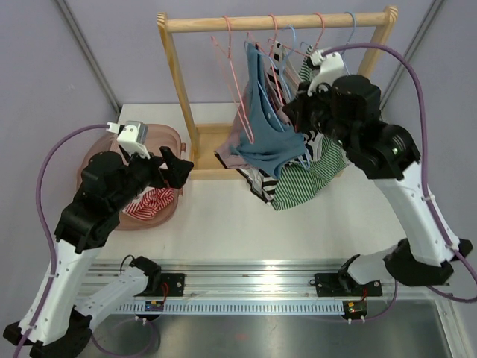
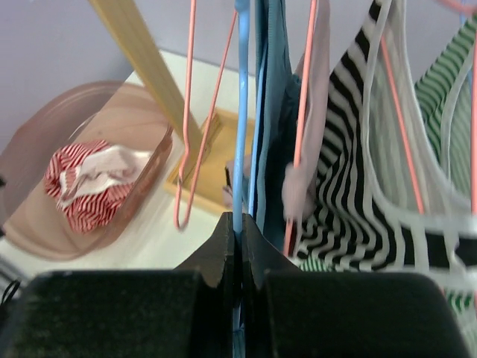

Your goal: Remove the tank top from the hanger

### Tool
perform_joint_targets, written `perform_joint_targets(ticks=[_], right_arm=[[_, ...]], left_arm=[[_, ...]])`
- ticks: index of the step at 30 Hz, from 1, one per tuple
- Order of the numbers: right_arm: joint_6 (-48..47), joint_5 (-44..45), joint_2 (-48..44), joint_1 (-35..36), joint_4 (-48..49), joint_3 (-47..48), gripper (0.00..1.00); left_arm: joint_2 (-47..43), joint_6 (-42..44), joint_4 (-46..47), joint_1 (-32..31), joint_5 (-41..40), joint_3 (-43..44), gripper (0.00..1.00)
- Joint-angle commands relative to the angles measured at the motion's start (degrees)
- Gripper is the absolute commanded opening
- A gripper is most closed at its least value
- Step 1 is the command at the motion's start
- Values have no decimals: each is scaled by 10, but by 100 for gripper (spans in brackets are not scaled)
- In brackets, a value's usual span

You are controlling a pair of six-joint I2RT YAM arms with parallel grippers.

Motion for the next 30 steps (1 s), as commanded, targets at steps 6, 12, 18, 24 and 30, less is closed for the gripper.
perform_joint_targets(ticks=[6,12,18,24,30], right_arm=[[50,-105,-200,3,-25,-155,0],[81,-188,-291,4,-90,-167,0],[96,-219,-326,4,-151,-139,0],[103,-243,-335,4,-173,-119,0],[97,-237,-331,4,-177,-114,0]], left_arm=[[92,-14,172,-180,-77,97,99],[203,70,197,-332,-209,201,99],[285,113,213,-378,-231,270,98],[326,123,225,-394,-260,284,78],[341,114,239,-393,-232,274,82]])
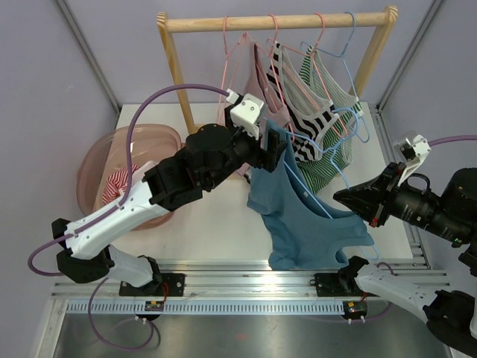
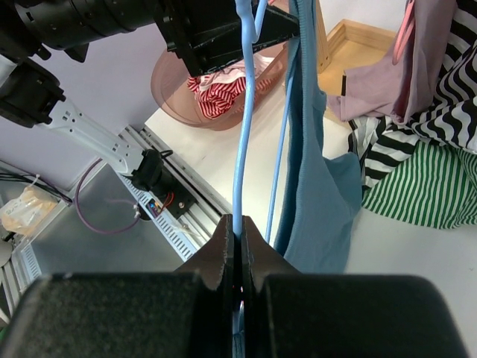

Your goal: Remove the tank top from the hanger

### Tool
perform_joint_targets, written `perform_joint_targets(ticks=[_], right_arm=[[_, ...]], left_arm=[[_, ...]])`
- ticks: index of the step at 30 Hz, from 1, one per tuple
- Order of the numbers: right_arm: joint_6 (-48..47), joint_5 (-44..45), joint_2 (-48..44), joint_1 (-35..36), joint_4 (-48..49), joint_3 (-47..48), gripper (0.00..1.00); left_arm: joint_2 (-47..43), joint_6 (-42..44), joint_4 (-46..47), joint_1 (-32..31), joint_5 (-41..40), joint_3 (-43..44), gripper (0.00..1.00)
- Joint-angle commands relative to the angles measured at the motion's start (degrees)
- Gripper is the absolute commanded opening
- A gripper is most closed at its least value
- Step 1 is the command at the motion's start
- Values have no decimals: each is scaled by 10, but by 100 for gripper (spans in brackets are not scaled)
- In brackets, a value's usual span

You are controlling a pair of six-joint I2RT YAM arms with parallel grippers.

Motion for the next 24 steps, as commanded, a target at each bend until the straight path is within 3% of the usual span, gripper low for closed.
perform_joint_targets(ticks=[1,2,6,9,10,14,17,21,24], right_arm=[[0,-11,7,4,25,22,0],[0,-12,8,4,28,23,0],[-1,-8,6,4,38,22,0],[-2,1,6,4,45,17,0],[-2,1,6,4,48,16,0],[-7,7,6,3,51,9,0],[-21,17,4,4,50,-9,0],[-46,0,-9,4,50,-47,0],[-68,-28,-28,4,51,-82,0]], left_arm=[[-5,-1,50,-2,8,13,82],[-7,-2,51,-3,10,10,82],[-6,1,47,-2,-10,5,50],[-6,5,47,-2,-16,-4,39],[-6,5,48,-3,-19,-5,24],[-4,1,33,-3,-52,0,1],[-17,-7,23,-2,-105,-6,0],[-52,-50,-10,1,-273,-37,0],[-80,-99,-65,28,-320,-42,0]])
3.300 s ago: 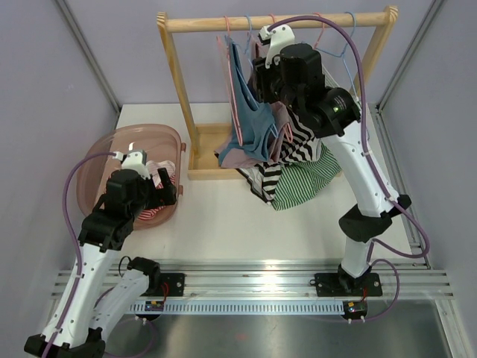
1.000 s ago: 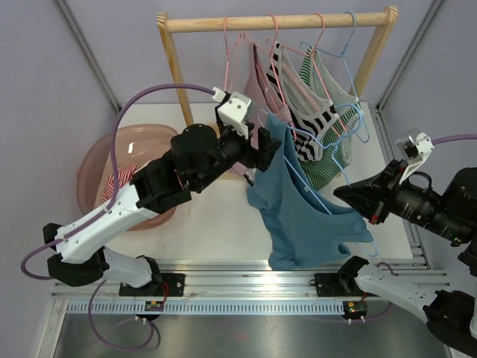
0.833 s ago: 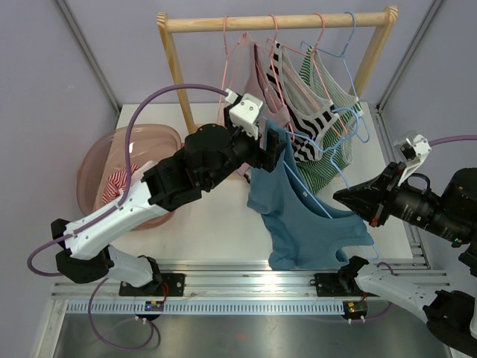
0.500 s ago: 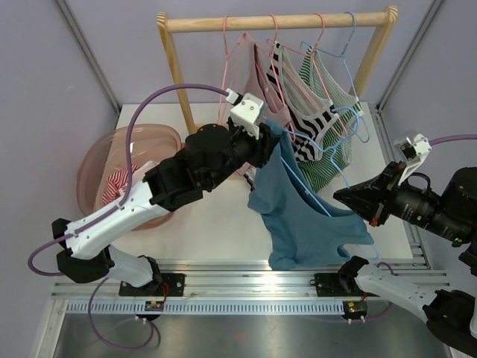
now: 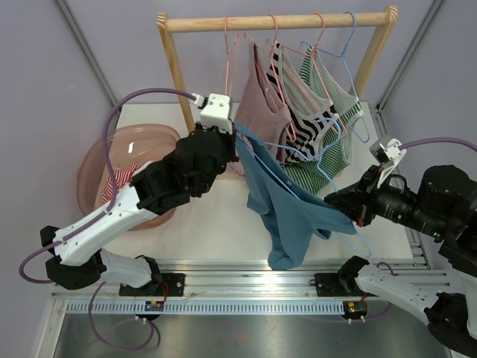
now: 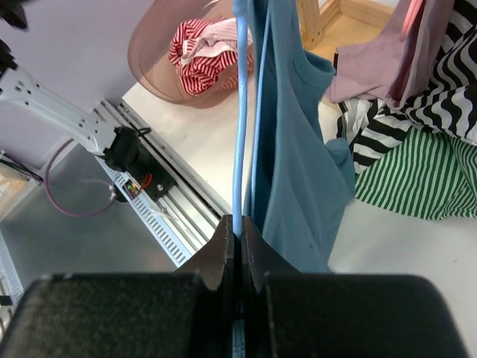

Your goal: Remove the tank top from the hanger

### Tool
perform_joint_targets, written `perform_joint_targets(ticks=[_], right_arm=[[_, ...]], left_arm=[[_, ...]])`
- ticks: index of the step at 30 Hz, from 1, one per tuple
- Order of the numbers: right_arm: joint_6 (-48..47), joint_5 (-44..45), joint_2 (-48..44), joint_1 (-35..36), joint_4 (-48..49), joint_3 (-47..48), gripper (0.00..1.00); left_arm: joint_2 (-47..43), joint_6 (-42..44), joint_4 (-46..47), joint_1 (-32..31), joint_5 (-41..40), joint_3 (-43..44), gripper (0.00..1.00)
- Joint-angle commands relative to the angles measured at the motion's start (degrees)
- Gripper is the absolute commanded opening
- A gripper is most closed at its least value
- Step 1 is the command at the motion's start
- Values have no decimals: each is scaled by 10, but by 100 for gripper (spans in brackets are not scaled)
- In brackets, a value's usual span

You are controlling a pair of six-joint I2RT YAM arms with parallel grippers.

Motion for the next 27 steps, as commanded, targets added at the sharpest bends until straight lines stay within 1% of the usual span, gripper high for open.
perform_joint_targets(ticks=[1,7,9,10,11,13,14,15,16,17,18,20,21,22,23,24,26,27], right_arm=[[-39,-36,-31,4,37,-36,0],[-62,-66,-94,4,93,-110,0],[-73,-75,-109,4,114,-126,0],[-75,-76,-126,4,141,-144,0],[-75,-76,-133,4,158,-153,0],[-82,-93,-156,4,217,-191,0],[-84,-99,-161,3,240,-203,0],[-84,-103,-172,4,286,-228,0],[-84,-104,-177,3,310,-240,0],[-77,-84,-183,4,338,-254,0],[-70,-74,-187,4,397,-268,0],[-60,-58,-194,4,460,-308,0],[-52,-33,-195,4,530,-324,0],[-38,-22,-190,4,564,-351,0],[-33,-1,-184,4,598,-361,0],[-28,9,-168,4,662,-378,0],[-24,30,-145,4,723,-386,0],[-17,44,-118,4,764,-389,0]], left_arm=[[-53,-70,-45,43,-135,-1,0],[-93,-142,-144,126,-111,3,0],[-110,-146,-155,133,-93,-2,0],[-120,-145,-156,134,-68,-7,0],[-120,-144,-156,134,-67,-9,0],[-138,-137,-149,134,-10,-16,0],[-146,-130,-139,134,17,-36,0],[-164,-125,-115,133,72,-48,0],[-172,-123,-104,133,99,-59,0],[-183,-121,-93,133,135,-72,0],[-190,-118,-69,132,193,-101,0],[-212,-118,-58,130,237,-122,0],[-219,-114,-43,128,280,-151,0],[-238,-111,-31,119,298,-167,0],[-247,-106,-1,114,317,-188,0],[-257,-97,15,101,349,-225,0],[-271,-87,42,87,361,-258,0],[-273,-79,48,74,371,-270,0]])
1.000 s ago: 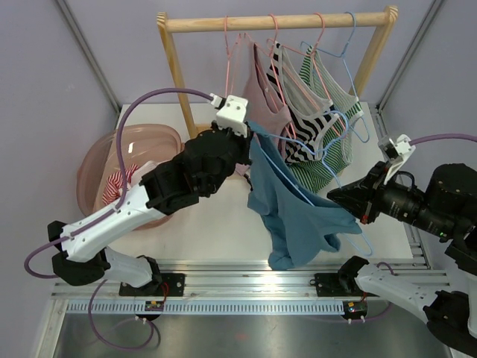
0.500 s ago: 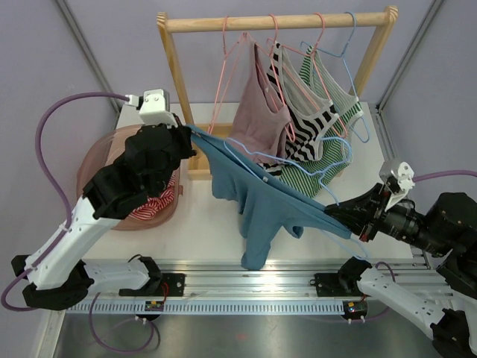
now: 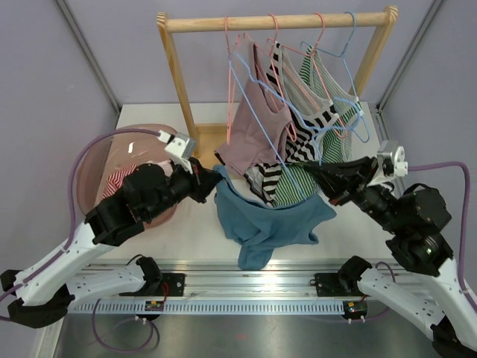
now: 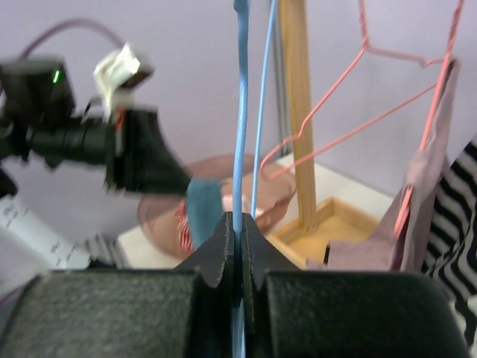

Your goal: Remove the tank top from the hanger

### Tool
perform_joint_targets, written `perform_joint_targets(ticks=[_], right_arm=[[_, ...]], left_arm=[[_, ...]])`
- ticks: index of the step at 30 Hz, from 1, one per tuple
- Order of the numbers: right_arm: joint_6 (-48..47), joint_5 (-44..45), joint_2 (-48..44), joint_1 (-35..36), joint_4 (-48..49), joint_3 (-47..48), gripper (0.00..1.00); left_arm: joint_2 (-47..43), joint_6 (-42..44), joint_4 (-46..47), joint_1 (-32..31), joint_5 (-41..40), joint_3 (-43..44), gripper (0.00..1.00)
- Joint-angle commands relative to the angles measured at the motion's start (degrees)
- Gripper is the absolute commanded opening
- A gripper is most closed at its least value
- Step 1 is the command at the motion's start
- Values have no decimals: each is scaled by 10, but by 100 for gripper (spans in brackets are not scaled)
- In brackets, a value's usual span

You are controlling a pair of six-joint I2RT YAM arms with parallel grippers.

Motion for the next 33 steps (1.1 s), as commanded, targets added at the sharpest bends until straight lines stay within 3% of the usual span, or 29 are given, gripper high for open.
perform_joint_targets(ticks=[1,4,9,14,17,21,27,30,33], right_arm=[[27,74,59,4,230,-6,0],[39,141,104,4,305,-13,0],[37,217,178,4,135,97,0],[37,238,226,4,44,132,0],[39,234,222,3,51,107,0],[42,229,199,4,100,58,0],[50,213,162,4,276,-12,0],[56,185,155,4,368,-46,0],[48,173,159,4,409,-63,0]], left_arm=[[-13,32,93,-30,93,-60,0],[-15,35,138,-52,138,-115,0],[-10,11,114,-62,53,-166,0],[-7,7,108,-64,39,-206,0],[-12,-1,111,-64,24,-231,0],[-21,4,129,-65,54,-261,0],[-8,27,193,-87,202,-304,0],[-15,11,237,-91,201,-312,0],[-14,-16,221,-91,107,-301,0]])
